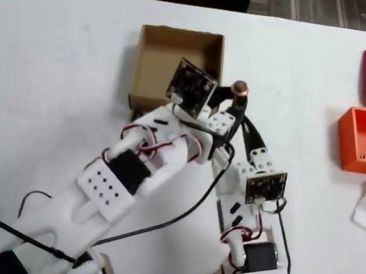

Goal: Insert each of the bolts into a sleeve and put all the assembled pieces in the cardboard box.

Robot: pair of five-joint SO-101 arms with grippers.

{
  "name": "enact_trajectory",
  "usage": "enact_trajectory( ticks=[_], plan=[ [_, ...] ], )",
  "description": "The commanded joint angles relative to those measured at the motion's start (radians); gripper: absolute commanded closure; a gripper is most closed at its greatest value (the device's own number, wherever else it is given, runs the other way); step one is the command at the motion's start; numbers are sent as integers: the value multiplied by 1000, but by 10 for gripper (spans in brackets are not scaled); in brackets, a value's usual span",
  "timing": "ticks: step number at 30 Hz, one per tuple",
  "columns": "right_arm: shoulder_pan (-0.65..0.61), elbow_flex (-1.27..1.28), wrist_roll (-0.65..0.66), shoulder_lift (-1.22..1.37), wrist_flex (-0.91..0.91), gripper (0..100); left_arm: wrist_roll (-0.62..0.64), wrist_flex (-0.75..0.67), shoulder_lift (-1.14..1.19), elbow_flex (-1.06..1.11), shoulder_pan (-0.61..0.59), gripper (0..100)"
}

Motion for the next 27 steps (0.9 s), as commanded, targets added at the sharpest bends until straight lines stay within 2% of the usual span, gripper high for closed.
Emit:
enact_trajectory(
  ticks=[1, 5, 10, 17, 27],
  plan=[
    [7, 9, 9, -12, -12, 975, -5, 83, -8, -71, -6, 972],
    [7, 9, 9, -10, -12, 975, -5, 184, -9, -73, -8, 972],
    [7, 9, 9, -5, -12, 975, -5, 187, -9, -73, -11, 970],
    [7, 9, 11, -5, -12, 975, -3, 195, -9, -73, -15, 794],
    [7, 9, 12, -5, -10, 975, -3, 203, -92, -73, -64, 842]
  ],
)
